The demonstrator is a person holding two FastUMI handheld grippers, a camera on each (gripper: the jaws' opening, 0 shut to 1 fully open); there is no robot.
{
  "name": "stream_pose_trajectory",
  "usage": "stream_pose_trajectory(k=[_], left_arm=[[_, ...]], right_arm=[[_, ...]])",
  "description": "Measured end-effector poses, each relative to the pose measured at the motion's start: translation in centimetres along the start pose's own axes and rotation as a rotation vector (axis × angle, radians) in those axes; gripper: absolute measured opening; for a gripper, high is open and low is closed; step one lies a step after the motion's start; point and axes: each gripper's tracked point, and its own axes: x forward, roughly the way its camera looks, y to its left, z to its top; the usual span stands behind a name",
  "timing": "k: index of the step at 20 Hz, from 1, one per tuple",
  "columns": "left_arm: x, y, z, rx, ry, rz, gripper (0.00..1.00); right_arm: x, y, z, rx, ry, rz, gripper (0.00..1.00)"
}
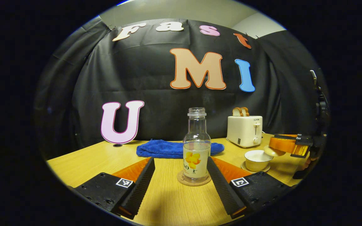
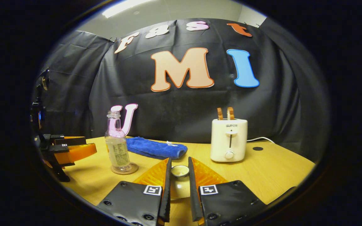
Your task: Open the teacup lid with one hand, grasp the water bottle and pour water into the teacup with the other hand; after pouring, place the water bottle on the coaster and then close the teacup lid.
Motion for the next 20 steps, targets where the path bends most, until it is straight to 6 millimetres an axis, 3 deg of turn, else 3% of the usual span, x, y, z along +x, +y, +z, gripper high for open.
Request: stream_pose_trajectory(k=[6, 14, 16, 18, 20], left_arm=[[-0.4, 0.1, 0.0, -0.001, 0.0, 0.002, 0.96], [-0.8, 0.1, 0.0, -0.002, 0.0, -0.002, 0.96], [-0.8, 0.1, 0.0, -0.002, 0.0, -0.003, 0.96], [-0.8, 0.1, 0.0, -0.002, 0.0, -0.002, 0.96], [-0.8, 0.1, 0.0, -0.002, -0.001, -0.001, 0.96]], right_arm=[[2.6, 1.4, -1.9, 0.006, 0.119, 0.048, 0.29], [2.7, 1.8, -2.3, 0.015, 0.161, 0.089, 0.3], [2.6, 2.0, -2.4, 0.031, 0.16, 0.101, 0.35], [2.6, 1.9, -2.3, 0.048, 0.157, 0.105, 0.47], [2.4, 2.0, -2.1, 0.055, 0.148, 0.114, 0.68]])
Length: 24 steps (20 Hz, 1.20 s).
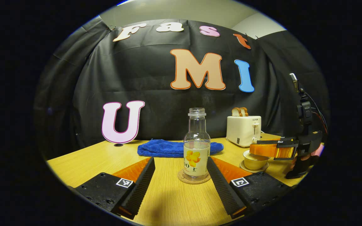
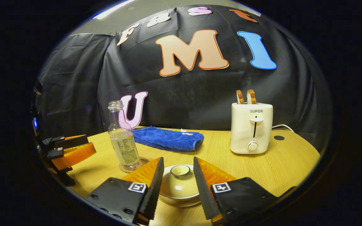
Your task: Open the teacup lid with one hand, grasp the water bottle and pour water into the teacup with the other hand; after pouring, place the water bottle on the coaster and then close the teacup lid.
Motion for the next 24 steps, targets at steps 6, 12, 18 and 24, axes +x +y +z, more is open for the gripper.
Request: stream_pose_trajectory(k=[6, 12, 18, 24], left_arm=[[0.1, 0.1, 0.0, 0.0, 0.0, 0.004, 0.96], [0.0, 0.4, 0.0, 0.0, 0.0, 0.014, 0.96], [-0.3, 1.4, -0.1, 0.004, 0.002, 0.061, 0.96], [-1.6, 3.2, -0.1, 0.005, 0.003, 0.16, 0.97]], right_arm=[[-2.5, 1.2, 1.0, -0.065, -0.086, 0.005, 0.84], [-5.9, -0.1, 1.4, -0.057, -0.157, -0.092, 0.98], [-9.9, -2.8, 1.5, -0.051, -0.175, -0.249, 0.98], [-13.0, -5.8, 1.5, -0.045, -0.182, -0.373, 0.93]])
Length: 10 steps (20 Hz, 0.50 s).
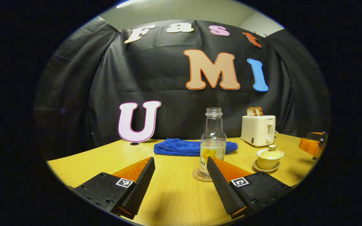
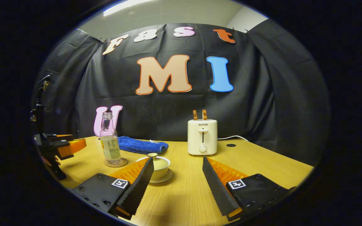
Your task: Open the teacup lid with one hand, grasp the water bottle and pour water into the teacup with the other hand; after pouring, place the water bottle on the coaster and then close the teacup lid.
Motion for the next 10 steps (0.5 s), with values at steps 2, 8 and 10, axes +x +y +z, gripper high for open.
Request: stream_pose_trajectory(k=[2, 8, 10], left_arm=[[-0.2, 0.2, -0.01, 0.001, 0.001, 0.013, 0.97], [-0.79, 0.81, 0.08, 0.002, -0.002, 0.044, 0.96], [-0.75, 0.79, -0.02, 0.002, -0.002, 0.047, 0.96]], right_arm=[[-0.06, -0.64, 0.07, -0.002, -0.001, -0.032, 0.93], [-0.12, -0.61, 0.08, -0.003, -0.001, -0.039, 0.98], [-0.13, -0.64, 0.1, -0.004, -0.001, -0.039, 0.99]])
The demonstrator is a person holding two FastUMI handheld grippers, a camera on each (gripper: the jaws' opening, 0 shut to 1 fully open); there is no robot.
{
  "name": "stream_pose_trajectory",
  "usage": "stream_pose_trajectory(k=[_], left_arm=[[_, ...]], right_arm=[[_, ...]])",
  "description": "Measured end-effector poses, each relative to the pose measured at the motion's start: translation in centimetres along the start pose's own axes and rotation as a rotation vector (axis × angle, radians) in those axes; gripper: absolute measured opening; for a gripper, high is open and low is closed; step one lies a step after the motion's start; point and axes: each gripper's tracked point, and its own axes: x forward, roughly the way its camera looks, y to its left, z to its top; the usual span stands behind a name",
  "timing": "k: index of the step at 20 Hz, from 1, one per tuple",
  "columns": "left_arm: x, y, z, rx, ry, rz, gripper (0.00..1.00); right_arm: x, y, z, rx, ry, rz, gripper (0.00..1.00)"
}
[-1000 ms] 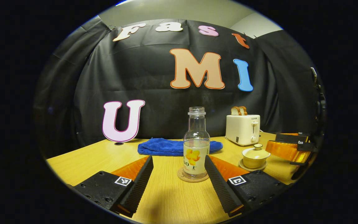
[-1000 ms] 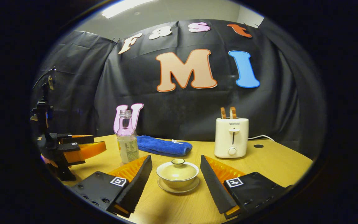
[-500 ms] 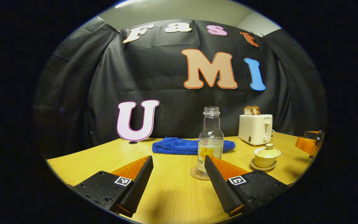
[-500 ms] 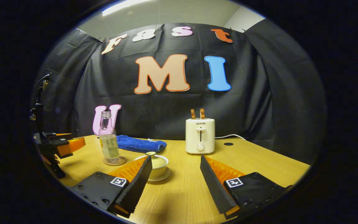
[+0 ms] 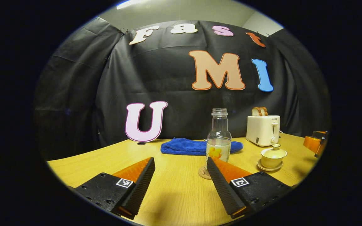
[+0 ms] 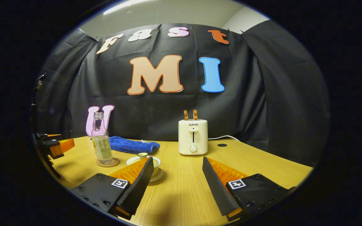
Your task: Open the teacup lid with one hand, grasp the water bottle and pour water into the teacup with the other hand; after pouring, place the water bottle on the coaster and then close the teacup lid.
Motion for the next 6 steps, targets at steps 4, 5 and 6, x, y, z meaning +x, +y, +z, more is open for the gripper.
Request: stream_pose_trajectory(k=[4, 5, 6], left_arm=[[-0.02, 0.03, 0.05, 0.0, 0.0, -0.001, 0.97], [-0.08, -0.04, 0.07, 0.0, -0.001, -0.003, 0.96], [-0.07, -0.11, 0.07, 0.0, -0.001, -0.004, 0.96]], right_arm=[[-0.01, 0.02, 0.02, 0.0, 0.0, 0.0, 0.99], [0.0, 0.06, -0.02, 0.0, 0.0, 0.0, 0.99], [-0.03, 0.09, 0.03, 0.0, 0.0, -0.001, 0.92]])
